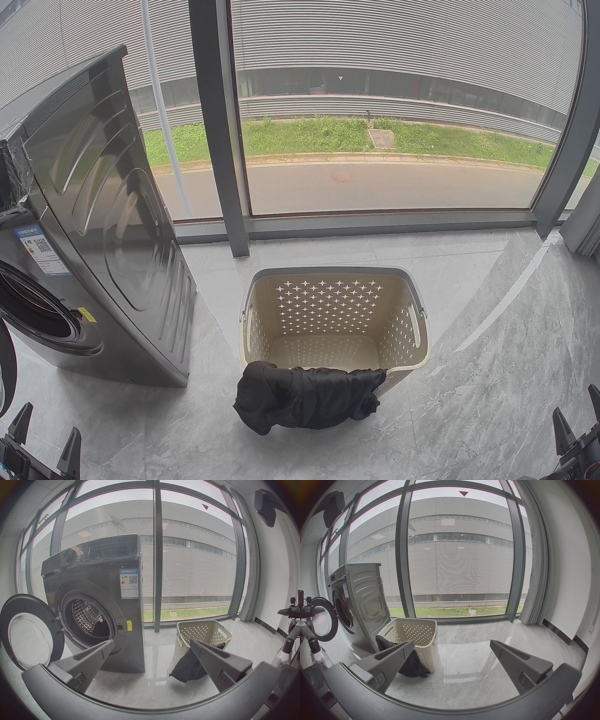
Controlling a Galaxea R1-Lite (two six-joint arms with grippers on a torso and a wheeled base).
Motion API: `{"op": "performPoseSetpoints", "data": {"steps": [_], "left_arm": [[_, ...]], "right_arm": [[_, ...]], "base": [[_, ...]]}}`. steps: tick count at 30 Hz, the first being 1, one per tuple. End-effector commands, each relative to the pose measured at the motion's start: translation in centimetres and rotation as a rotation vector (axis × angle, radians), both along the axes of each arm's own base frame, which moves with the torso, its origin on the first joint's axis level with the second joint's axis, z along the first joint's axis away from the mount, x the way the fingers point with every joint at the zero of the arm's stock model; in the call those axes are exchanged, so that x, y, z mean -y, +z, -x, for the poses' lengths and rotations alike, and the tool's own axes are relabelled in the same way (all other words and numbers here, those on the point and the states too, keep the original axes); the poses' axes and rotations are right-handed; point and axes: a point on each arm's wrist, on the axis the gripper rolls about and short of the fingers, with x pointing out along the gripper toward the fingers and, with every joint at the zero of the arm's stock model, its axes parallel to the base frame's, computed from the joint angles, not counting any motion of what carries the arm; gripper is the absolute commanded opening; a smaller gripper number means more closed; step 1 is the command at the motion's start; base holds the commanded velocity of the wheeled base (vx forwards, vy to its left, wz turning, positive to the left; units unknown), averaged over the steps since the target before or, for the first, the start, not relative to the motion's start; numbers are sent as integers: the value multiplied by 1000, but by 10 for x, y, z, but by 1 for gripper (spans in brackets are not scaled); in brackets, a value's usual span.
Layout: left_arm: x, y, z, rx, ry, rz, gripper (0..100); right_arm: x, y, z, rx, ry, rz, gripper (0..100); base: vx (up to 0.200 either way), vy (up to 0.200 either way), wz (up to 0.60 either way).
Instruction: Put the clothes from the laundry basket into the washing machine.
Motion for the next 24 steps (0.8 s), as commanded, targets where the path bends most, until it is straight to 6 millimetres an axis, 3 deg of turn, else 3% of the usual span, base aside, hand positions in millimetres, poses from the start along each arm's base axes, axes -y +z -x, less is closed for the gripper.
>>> {"op": "performPoseSetpoints", "data": {"steps": [1, 6, 8, 10, 14, 17, 20, 21, 24], "left_arm": [[0, -5, 0, -3, 0, 0, 100], [0, -5, 0, -4, 0, 0, 100], [0, -5, 0, -4, 0, 0, 100], [0, -5, 0, -1, 0, 0, 100], [0, -5, 0, -1, 0, 0, 100], [0, -5, 0, -4, 0, 0, 100], [0, -5, 0, -4, 2, 0, 100], [0, -5, 0, -4, 2, 0, 100], [0, -5, 0, -3, 2, 0, 100]], "right_arm": [[0, -3, 0, -4, -1, 0, 100], [0, 2, 1, 16, 2, 0, 100], [0, 24, 8, 108, 14, -2, 100], [-1, 60, 18, 183, 47, -7, 100], [-1, 76, 7, 62, 80, -7, 100], [-2, 76, -13, -82, 193, -17, 100], [-7, 88, -54, -248, 284, -79, 100], [-7, 88, -54, -248, 284, -79, 100], [-19, 98, -103, -347, 373, -114, 100]], "base": [[0, 0, 0], [0, 0, 0], [0, 0, 0], [-100, 0, 0], [-200, 0, 0], [-200, 0, 0], [-200, 0, 0], [0, 0, 0], [0, 0, 0]]}}
